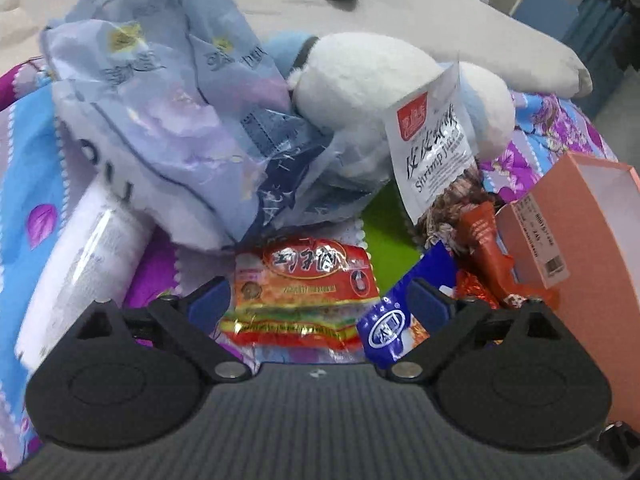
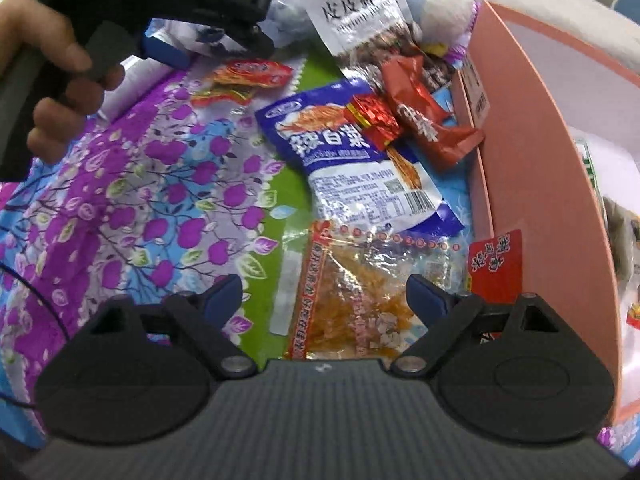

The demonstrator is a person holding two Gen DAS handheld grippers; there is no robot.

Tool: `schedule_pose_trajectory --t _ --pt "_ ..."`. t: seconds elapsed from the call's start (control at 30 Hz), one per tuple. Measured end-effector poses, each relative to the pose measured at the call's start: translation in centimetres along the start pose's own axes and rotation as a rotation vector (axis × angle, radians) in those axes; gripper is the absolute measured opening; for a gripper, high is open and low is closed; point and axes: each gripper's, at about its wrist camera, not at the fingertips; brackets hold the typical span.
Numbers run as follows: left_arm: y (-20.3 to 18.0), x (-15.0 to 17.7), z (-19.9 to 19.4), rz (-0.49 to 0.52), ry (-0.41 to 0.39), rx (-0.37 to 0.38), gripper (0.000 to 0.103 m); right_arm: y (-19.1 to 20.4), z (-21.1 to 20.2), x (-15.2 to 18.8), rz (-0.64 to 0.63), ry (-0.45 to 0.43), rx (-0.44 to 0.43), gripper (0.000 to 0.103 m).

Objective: Organize snacks
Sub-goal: 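Reach the left tool to a small red pack while the right tool reaches the clear orange-strip bag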

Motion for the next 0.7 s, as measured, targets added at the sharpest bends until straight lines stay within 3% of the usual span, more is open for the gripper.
schedule_pose_trajectory --t 0.27,0.5,0.57,0.7 --pt "0.1 0.5 4.1 0.022 -0.034 -0.089 0.099 -0.8 2.9 0.8 0.025 0.019 0.003 0.093" --pt "-0.3 0.6 4.8 0.040 -0.051 -0.132 0.098 -0.6 3.2 1.6 0.004 -0.019 -0.005 0.093" --pt "-0.6 1.0 4.6 0.042 -0.045 -0.135 0.094 -0.3 2.9 1.6 -0.022 -0.035 -0.011 0.086" --pt "-0.1 1.9 3.5 0.028 -0.036 -0.127 0.082 -0.4 2.1 1.7 -0.030 -0.045 -0.017 0.063"
Point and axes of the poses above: each gripper's, at about its wrist camera, not at the fingertips, and z roughly the way its jaws point, y to its left, x to its underside, and after that the axes turned 14 degrees about -z, right-handed
